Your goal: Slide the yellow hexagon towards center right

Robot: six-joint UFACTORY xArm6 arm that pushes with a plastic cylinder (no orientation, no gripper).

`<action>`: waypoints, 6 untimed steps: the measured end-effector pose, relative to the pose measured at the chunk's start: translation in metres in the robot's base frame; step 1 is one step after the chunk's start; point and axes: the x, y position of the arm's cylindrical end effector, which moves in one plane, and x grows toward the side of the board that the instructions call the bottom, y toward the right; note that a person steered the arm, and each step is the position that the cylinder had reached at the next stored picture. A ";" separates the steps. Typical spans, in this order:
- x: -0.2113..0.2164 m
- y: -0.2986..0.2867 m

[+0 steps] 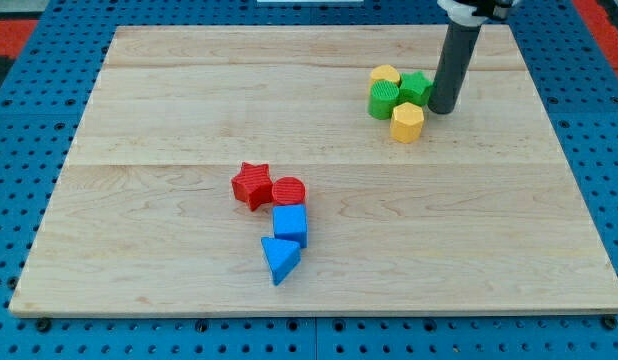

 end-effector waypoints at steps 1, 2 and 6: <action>0.033 0.005; 0.063 -0.009; 0.008 -0.020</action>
